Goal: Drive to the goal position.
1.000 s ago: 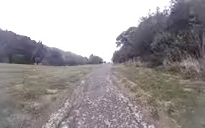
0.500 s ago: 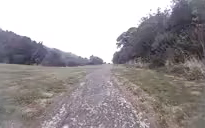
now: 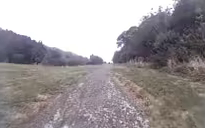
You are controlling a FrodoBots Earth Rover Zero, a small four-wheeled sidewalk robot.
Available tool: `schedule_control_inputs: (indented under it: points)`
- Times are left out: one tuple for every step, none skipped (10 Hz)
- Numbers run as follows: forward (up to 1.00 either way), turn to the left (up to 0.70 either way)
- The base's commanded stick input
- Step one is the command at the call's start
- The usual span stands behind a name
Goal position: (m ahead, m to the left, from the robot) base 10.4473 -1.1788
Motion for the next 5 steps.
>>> schedule_control_inputs:
  points:
    - [0.45, 0.0]
    - [0.45, 0.0]
    - [0.45, 0.0]
    - [0.45, 0.0]
    - [0.45, 0.0]
